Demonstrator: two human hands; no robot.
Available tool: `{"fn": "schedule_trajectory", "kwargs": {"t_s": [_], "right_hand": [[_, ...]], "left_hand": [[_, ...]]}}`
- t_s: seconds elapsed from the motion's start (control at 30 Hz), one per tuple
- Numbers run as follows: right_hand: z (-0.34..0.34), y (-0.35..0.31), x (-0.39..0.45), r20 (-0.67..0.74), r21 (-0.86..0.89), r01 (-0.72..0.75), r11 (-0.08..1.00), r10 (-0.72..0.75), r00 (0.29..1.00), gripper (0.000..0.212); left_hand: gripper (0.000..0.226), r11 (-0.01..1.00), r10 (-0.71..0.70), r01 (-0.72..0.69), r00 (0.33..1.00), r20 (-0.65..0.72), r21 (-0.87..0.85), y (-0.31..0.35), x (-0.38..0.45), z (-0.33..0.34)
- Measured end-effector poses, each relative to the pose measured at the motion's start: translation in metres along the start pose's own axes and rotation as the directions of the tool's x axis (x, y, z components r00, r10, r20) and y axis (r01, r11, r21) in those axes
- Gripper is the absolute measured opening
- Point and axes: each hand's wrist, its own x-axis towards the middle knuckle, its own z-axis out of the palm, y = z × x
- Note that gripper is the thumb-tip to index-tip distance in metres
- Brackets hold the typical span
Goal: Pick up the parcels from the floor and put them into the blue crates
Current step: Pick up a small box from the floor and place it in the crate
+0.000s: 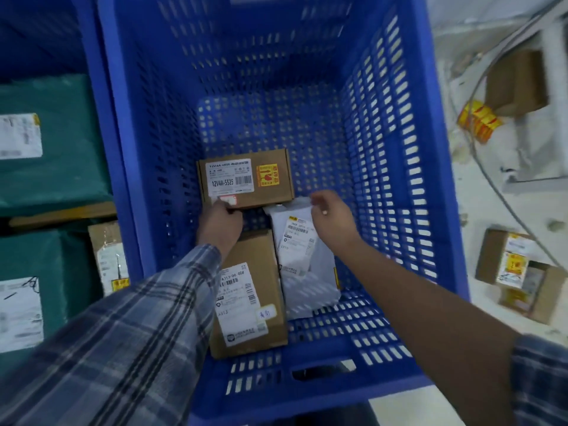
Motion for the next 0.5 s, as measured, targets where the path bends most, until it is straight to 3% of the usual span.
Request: {"fn": "schedule_trajectory", "kwargs": {"t_s": [0.17, 0.3, 0.4, 0.5], "right_hand": [[-0.056, 0.018, -0.088, -0.304, 0.137, 0.039, 0.99, 0.004, 0.953, 0.016], [-0.106, 0.045, -0.15, -0.508, 0.306, -0.052, 0.951, 0.209, 0.835, 0.017], [-0.134, 0.08, -0.176, -0.499, 0.424, -0.206, 0.882, 0.418, 0.759, 0.016], [-0.148, 0.13, -0.191, -0.333, 0.594, -0.362, 0.718, 0.63, 0.702, 0.016]], "left_hand": [[0.026, 0.999, 0.047, -0.046, 0.998, -0.033, 0.018, 0.03, -0.074, 0.002], [0.021, 0.989, 0.147, -0.147, 0.989, -0.007, 0.025, 0.069, -0.123, 0.016], [0.022, 0.969, 0.242, -0.244, 0.969, 0.052, 0.046, 0.103, -0.155, 0.032], [0.02, 0.928, 0.358, -0.367, 0.926, 0.123, 0.062, 0.126, -0.185, 0.058]]}}
